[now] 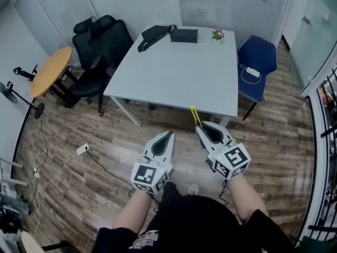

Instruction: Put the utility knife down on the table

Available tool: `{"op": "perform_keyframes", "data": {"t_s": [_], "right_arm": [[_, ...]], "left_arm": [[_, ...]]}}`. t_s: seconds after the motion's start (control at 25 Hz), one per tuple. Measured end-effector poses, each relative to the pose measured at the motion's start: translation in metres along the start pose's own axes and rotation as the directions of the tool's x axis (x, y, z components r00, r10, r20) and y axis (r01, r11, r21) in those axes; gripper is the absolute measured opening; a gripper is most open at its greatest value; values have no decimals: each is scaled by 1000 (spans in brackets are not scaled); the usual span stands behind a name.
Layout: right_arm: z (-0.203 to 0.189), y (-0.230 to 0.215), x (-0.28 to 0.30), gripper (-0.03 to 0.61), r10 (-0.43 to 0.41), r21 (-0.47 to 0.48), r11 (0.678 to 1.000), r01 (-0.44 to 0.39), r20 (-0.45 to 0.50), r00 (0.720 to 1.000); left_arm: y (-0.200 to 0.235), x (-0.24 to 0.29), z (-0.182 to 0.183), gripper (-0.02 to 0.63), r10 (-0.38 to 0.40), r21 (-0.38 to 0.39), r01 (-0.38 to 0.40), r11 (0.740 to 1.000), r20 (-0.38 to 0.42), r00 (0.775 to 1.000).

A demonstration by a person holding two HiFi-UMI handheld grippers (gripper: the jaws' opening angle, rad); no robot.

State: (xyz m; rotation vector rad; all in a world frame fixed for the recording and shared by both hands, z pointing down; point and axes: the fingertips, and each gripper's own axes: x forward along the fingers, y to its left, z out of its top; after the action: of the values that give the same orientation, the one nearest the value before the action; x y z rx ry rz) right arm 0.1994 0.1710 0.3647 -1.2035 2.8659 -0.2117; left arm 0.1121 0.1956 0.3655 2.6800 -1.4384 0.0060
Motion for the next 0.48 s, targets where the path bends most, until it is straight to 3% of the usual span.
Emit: {"op": "perform_keyframes", "data": {"t_s": [0.48], "right_arm": [[-5,-3,22,57,6,7,1000,-6,-18,1000]], "left_arm": [[21,3,-6,5,14,-13,-14,1000,-10,1000]]}}
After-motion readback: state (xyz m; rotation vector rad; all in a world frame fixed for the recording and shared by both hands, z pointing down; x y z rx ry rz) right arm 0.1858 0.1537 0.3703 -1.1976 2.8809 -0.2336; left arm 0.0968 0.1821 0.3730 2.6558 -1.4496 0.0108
